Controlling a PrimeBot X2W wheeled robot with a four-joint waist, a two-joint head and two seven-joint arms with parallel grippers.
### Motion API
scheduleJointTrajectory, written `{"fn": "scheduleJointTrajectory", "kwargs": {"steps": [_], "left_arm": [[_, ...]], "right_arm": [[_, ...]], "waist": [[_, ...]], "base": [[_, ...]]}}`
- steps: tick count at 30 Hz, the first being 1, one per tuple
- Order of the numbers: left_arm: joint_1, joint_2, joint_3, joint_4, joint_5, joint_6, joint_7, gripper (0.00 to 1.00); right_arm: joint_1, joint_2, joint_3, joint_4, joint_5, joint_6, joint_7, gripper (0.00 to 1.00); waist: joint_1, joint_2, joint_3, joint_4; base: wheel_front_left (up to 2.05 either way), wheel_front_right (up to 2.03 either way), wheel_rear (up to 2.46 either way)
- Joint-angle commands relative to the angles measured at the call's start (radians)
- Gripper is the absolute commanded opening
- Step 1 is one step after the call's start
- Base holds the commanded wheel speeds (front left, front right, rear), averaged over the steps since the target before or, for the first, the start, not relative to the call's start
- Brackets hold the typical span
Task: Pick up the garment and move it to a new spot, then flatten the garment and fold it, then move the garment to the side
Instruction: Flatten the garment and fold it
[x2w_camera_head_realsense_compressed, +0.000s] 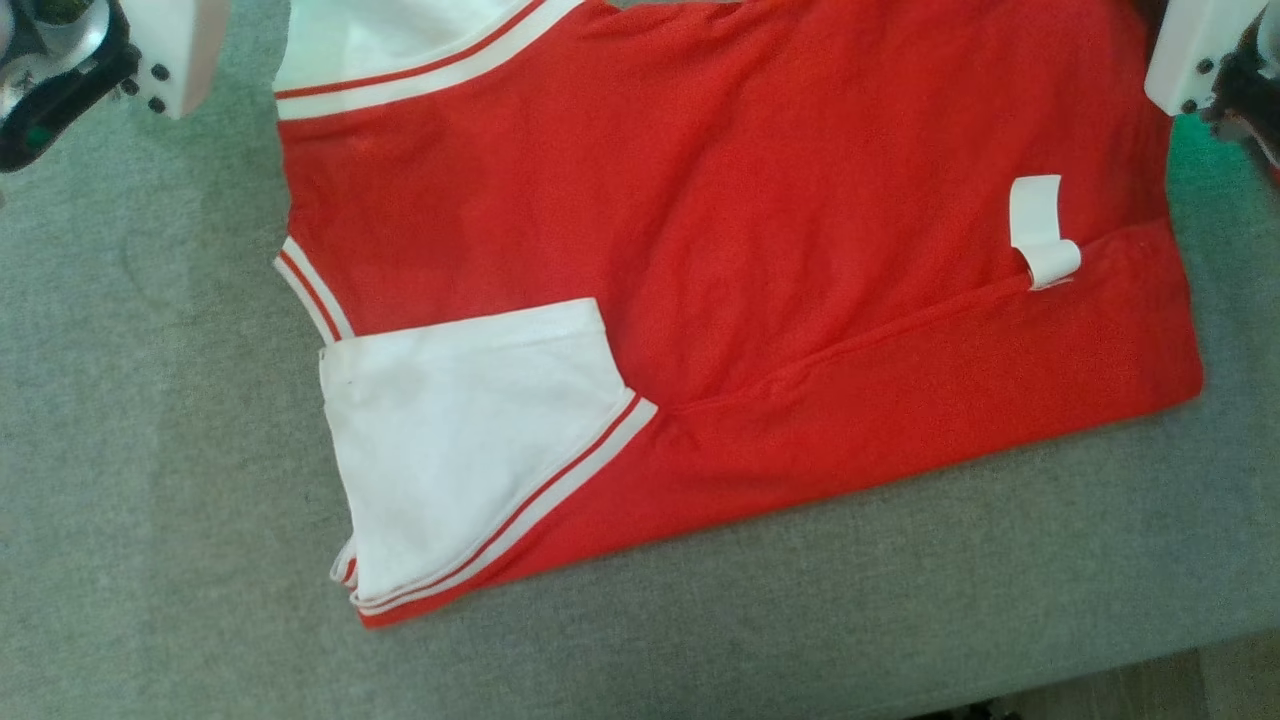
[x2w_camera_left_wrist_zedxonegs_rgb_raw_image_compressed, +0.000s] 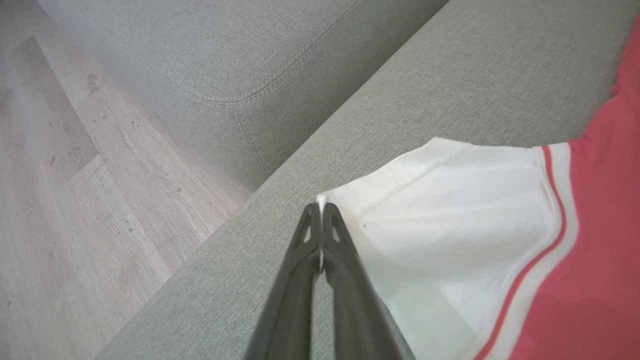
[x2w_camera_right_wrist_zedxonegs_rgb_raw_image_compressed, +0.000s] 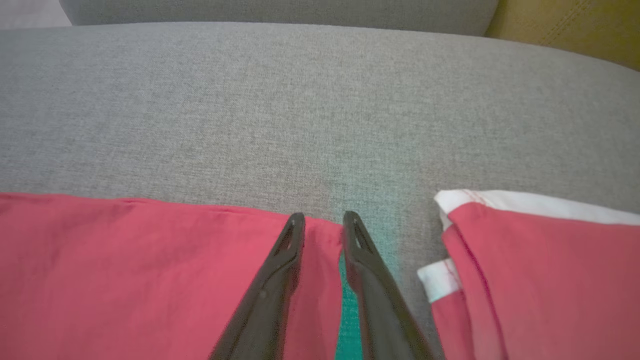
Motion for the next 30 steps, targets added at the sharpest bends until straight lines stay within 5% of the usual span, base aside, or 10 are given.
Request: {"fn": "scheduleJointTrajectory", "kwargs": {"steps": [1, 3, 5, 14, 30], "left_arm": [[-0.064, 0.025, 0.044, -0.008, -0.007, 0.002, -0.007, 0.0], [-0.064, 0.025, 0.044, -0.007, -0.007, 0.002, -0.007, 0.0], [-0.063, 0.025, 0.043, -0.007, -0.009, 0.002, -0.008, 0.0], [-0.065, 0.027, 0.042, -0.011, 0.004, 0.002, -0.04, 0.0], [-0.11, 0.002, 0.042, 0.065, 0.102, 0.002, -0.335, 0.0]], "right_arm": [[-0.011, -0.021, 0.005, -0.011, 0.007, -0.001, -0.01, 0.31], [-0.013, -0.022, 0.008, -0.007, 0.008, -0.001, -0.012, 0.23], [-0.016, -0.023, 0.013, 0.002, 0.012, -0.001, -0.009, 0.0], [-0.038, -0.016, 0.008, 0.033, 0.029, -0.001, -0.028, 0.0], [-0.015, -0.032, -0.071, 0.029, 0.124, -0.001, -0.264, 0.0]], "waist": [[0.0, 0.0, 0.0, 0.002], [0.0, 0.0, 0.0, 0.003], [0.0, 0.0, 0.001, 0.005], [0.0, 0.0, 0.001, 0.011], [0.0, 0.0, -0.07, 0.047]], "base": [[0.0, 0.0, 0.0], [0.0, 0.0, 0.0], [0.0, 0.0, 0.0], [0.0, 0.0, 0.0], [0.0, 0.0, 0.0]]}}
